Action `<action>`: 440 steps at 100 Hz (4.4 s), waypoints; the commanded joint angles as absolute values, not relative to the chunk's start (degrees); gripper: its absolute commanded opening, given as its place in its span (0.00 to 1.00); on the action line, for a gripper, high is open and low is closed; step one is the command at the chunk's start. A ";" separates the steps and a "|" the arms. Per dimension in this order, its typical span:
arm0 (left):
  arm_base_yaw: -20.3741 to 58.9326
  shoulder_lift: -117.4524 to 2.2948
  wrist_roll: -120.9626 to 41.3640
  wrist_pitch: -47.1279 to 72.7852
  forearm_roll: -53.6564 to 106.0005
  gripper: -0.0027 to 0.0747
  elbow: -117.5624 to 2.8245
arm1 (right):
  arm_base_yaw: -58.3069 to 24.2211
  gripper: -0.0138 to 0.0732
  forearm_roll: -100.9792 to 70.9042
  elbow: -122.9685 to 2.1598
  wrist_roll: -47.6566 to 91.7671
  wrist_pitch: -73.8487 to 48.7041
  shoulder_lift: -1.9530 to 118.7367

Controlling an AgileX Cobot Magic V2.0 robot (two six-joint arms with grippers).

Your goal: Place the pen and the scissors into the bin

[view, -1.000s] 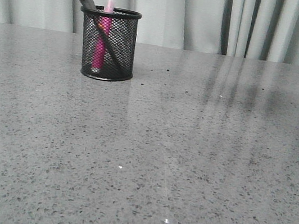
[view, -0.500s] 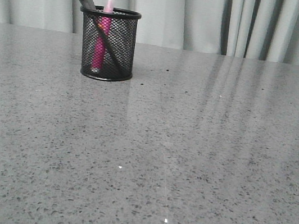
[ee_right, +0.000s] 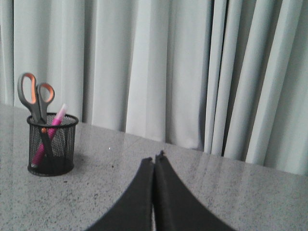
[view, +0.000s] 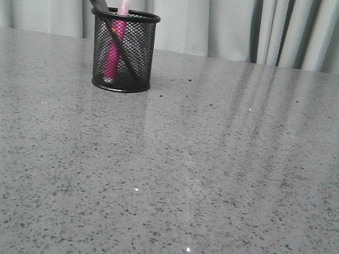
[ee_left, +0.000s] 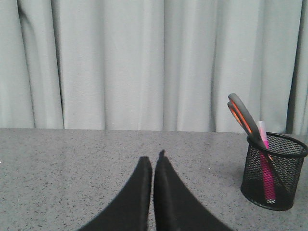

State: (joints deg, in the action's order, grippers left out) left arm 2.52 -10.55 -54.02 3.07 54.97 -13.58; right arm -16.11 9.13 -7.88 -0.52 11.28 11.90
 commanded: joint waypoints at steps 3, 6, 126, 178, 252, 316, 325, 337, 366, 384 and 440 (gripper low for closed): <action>2.40 -11.02 -53.55 1.16 55.71 0.01 -15.14 | -15.59 0.08 8.60 -9.40 0.00 16.07 11.88; 2.40 -11.02 -53.55 1.16 55.71 0.01 -15.14 | -15.59 0.08 8.60 -9.40 0.00 16.07 11.88; 2.40 -11.02 -53.55 0.97 55.91 0.01 -15.05 | -15.59 0.08 8.60 -9.14 0.00 14.04 11.88; 2.40 -4.89 -9.01 0.40 2.47 0.01 -5.92 | -15.59 0.08 8.60 -9.14 0.00 14.04 11.88; 2.40 2.16 -5.21 2.63 1.06 0.01 2.67 | -15.59 0.08 8.60 -9.14 0.00 14.04 11.88; 2.40 2.06 -5.21 2.63 1.06 0.01 2.67 | -14.15 0.08 5.70 -8.34 0.58 6.86 11.64; 2.40 2.07 -5.21 2.63 1.06 0.01 2.67 | -12.18 0.08 4.98 -6.62 0.58 6.62 10.79; 2.40 2.07 -5.21 2.63 1.06 0.01 2.67 | -7.94 0.08 1.24 -3.25 0.58 6.18 8.18; 2.40 2.07 -5.21 2.63 1.06 0.01 2.67 | -4.19 0.08 0.61 1.38 0.88 -3.80 -2.11; 2.40 2.07 -5.21 2.63 1.06 0.01 2.67 | -4.19 0.08 1.19 1.49 1.00 -7.05 -1.77; 2.40 2.07 -5.21 2.63 1.06 0.01 2.67 | -4.19 0.08 1.31 1.39 1.00 -4.03 -1.77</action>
